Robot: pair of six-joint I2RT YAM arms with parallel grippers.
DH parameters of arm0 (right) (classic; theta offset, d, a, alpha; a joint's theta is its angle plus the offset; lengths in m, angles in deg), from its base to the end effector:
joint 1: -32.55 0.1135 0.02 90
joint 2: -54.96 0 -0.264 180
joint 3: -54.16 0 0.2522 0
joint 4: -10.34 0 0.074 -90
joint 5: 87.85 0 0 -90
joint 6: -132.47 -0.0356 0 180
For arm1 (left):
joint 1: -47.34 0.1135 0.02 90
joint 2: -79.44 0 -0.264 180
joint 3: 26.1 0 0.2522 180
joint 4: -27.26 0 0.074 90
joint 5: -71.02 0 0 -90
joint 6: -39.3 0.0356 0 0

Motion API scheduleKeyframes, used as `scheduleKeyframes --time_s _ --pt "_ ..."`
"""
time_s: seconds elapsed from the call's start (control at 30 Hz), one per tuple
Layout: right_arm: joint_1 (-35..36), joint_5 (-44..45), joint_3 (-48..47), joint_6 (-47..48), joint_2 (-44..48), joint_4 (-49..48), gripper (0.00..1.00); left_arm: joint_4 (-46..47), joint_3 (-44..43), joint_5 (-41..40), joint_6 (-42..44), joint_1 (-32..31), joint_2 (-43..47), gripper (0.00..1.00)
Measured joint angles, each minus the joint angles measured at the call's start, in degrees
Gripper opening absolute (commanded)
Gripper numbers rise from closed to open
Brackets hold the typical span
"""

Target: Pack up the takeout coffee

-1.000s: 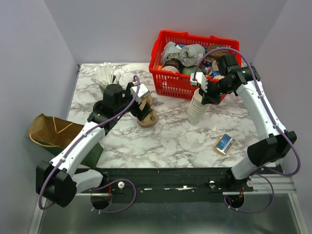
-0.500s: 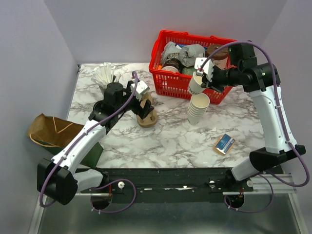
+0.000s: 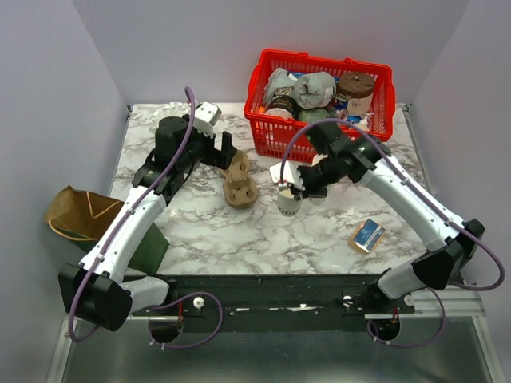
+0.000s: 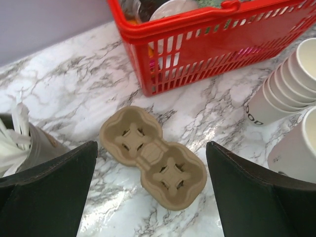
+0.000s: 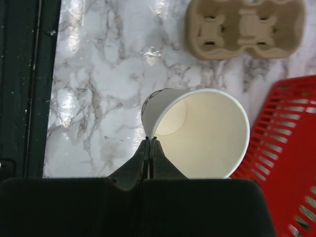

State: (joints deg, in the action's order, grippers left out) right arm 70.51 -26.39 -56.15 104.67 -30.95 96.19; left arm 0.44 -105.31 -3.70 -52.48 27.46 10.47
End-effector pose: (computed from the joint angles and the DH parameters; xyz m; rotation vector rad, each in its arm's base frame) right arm 0.2112 0.1864 0.3885 -2.0321 1.4882 0.4908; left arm 0.2576 -0.1031 0.3738 0.4792 1.8186 -0.5087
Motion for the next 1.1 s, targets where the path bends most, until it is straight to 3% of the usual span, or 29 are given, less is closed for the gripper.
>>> scheduleKeyframes --time_s 0.3,0.8,0.93,0.97,1.1 --pt "2.62 -0.15 22.60 0.98 3.45 -13.75 0.01 -5.97 3.50 -1.95 0.96 0.50 5.01 0.99" --pt "3.52 -1.31 31.54 3.52 5.99 -22.80 0.02 -22.69 3.08 -4.17 15.26 0.50 4.46 0.98" --pt "3.74 -1.33 31.74 4.11 5.99 -23.32 0.15 -24.33 3.08 -4.20 16.04 0.50 4.46 0.97" --pt "3.74 -1.36 31.74 4.33 5.99 -23.34 0.22 -24.57 3.10 -4.22 16.15 0.50 4.46 0.97" --pt "3.74 -1.36 31.74 5.57 5.99 -23.06 0.30 -24.92 3.21 -4.24 16.15 0.37 4.31 0.97"
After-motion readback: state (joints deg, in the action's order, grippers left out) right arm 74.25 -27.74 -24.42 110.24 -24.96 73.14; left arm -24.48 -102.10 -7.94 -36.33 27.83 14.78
